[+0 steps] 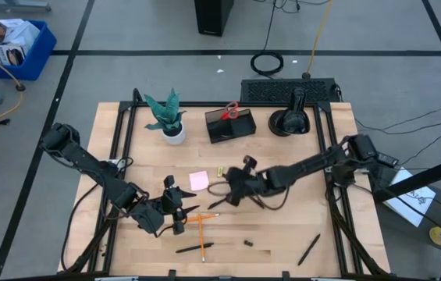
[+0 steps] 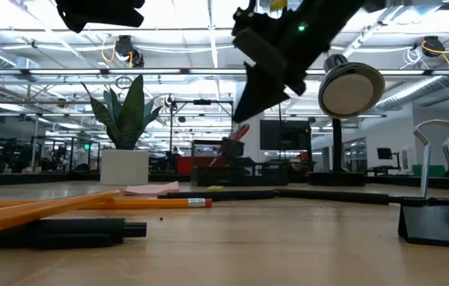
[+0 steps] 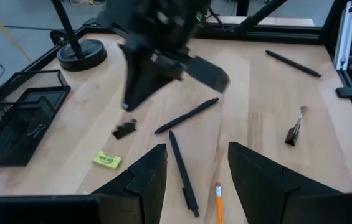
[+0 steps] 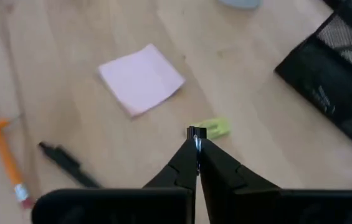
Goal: Pick and place office supplies into organizer
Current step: Put the black binder clip into the black black mesh desk organizer
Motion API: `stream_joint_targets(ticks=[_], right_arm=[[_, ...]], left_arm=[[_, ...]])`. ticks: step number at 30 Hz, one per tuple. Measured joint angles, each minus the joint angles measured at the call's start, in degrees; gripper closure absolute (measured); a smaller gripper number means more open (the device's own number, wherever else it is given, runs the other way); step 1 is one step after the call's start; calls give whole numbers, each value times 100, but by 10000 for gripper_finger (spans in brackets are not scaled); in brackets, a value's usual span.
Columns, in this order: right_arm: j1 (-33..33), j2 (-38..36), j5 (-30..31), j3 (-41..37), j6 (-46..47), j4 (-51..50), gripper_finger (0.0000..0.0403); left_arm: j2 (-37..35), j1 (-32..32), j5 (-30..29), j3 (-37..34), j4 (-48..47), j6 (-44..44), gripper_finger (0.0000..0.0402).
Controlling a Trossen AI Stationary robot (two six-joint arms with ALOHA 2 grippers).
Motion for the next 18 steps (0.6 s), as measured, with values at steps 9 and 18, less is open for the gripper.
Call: stream_joint_targets(ticks=[9, 18], right_arm=[[-935, -268, -483, 2, -562, 583, 399], [-1927, -276, -1153, 2, -868, 1129, 399]], left_arm=[[3, 1, -20, 0, -15, -7, 224], [3, 0, -20, 0, 8, -2, 224]])
